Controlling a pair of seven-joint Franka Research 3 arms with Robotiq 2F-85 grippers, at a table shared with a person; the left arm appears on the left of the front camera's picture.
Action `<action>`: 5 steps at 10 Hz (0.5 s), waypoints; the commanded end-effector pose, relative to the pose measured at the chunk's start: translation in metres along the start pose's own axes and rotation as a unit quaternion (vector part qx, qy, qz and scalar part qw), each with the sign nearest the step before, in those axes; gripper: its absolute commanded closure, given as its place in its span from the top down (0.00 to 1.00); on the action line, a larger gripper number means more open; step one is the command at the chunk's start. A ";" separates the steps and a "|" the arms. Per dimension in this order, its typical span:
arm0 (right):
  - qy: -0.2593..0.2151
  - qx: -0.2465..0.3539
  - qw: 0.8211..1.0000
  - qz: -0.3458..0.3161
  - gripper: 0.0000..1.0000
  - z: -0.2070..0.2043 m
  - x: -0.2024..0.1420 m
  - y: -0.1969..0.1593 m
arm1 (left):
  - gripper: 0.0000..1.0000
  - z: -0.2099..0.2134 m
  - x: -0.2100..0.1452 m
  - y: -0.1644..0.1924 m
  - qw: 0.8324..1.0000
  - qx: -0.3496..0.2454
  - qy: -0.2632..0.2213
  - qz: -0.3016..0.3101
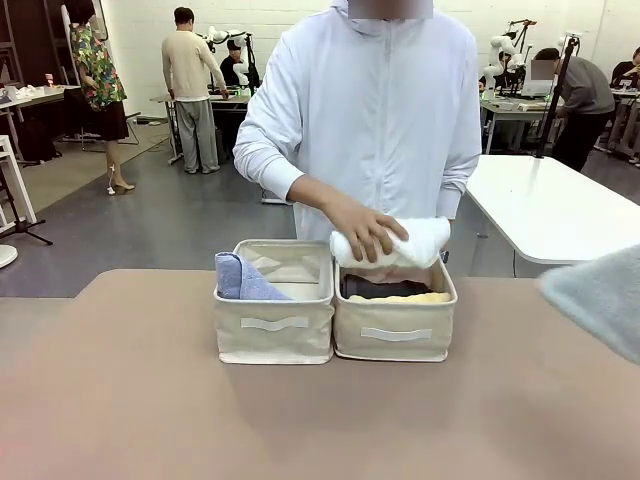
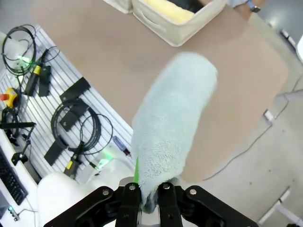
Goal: Sort the towels based on their folding style.
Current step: Pick up another triangle-folded towel from the table and place it in the left Fabric basket.
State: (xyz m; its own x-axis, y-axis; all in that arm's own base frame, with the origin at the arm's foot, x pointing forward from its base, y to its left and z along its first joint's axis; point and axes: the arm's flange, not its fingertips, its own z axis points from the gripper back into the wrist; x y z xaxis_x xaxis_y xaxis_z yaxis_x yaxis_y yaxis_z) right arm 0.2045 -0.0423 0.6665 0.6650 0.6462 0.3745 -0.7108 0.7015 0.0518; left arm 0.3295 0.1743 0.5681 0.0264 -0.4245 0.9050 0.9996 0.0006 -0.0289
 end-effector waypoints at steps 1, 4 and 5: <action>-0.009 0.001 1.000 -0.012 0.11 0.002 0.002 -0.003 | 1.00 0.001 0.000 -0.001 1.000 0.003 -0.007 -0.014; 0.011 0.004 1.000 -0.005 0.11 -0.001 0.025 -0.005 | 1.00 0.001 0.000 -0.001 1.000 0.003 -0.007 -0.014; 0.021 0.010 1.000 0.001 0.11 -0.001 0.042 -0.006 | 1.00 0.001 0.000 -0.001 1.000 0.003 -0.007 -0.014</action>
State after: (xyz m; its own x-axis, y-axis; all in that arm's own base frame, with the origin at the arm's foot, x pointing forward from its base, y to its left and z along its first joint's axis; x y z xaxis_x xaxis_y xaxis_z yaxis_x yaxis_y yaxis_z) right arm 0.2214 -0.0323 0.6679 0.6665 0.6608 0.3450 -0.7169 0.6951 0.0537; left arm 0.3294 0.1743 0.5682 0.0260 -0.4246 0.9050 0.9996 0.0004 -0.0285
